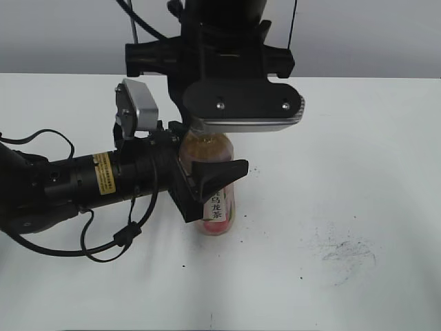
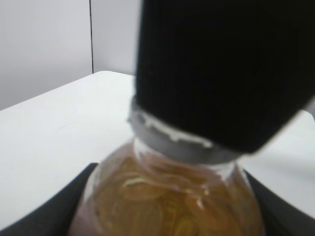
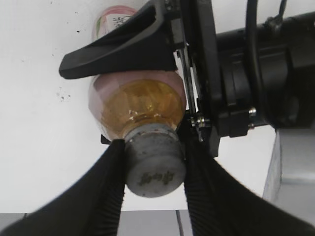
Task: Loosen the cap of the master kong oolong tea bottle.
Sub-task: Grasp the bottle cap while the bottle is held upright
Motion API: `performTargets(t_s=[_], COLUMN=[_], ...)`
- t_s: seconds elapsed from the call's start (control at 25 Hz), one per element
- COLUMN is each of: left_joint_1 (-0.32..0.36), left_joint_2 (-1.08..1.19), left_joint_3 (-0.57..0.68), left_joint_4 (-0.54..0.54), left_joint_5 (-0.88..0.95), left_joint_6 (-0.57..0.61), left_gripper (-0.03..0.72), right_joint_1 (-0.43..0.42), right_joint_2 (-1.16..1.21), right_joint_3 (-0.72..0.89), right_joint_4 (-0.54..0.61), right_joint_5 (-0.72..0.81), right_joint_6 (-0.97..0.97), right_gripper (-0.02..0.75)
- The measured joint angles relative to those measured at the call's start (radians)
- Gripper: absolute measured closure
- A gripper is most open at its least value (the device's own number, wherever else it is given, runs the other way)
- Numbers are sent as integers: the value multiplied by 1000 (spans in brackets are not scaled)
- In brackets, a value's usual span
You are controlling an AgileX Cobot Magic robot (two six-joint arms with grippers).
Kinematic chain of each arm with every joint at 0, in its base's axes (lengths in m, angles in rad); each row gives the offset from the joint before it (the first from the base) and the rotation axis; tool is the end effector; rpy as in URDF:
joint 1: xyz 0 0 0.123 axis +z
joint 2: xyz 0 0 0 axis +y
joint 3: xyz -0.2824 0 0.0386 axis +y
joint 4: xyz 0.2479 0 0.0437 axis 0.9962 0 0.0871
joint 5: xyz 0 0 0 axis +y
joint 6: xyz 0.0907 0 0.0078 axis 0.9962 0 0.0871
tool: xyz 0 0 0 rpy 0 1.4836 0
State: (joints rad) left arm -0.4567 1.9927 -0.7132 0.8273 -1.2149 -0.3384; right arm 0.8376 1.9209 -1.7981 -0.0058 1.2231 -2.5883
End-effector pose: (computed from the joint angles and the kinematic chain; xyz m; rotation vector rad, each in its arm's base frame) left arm 0.2679 -0.2016 0.1317 0.9614 1.4670 -0.9601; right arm 0.2763 0.3060 0.3014 -2.8948 -0.4160 -0.3587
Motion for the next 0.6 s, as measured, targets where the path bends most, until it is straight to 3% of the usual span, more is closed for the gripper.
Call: performTargets(t_s=[0.28, 0.6], left_joint_1=[0, 0], left_joint_2=[0, 0], left_joint_3=[0, 0], left_joint_4=[-1, 0], left_joint_5=[0, 0], left_joint_6=[-2, -2], left_gripper=[243, 243], right_joint_1=[0, 0], right_joint_2=[0, -1], right_joint_3=[0, 0], right_joint_4=[-6, -4], right_joint_5=[-2, -2], right_joint_6=[-63, 74], right_gripper=[465, 465])
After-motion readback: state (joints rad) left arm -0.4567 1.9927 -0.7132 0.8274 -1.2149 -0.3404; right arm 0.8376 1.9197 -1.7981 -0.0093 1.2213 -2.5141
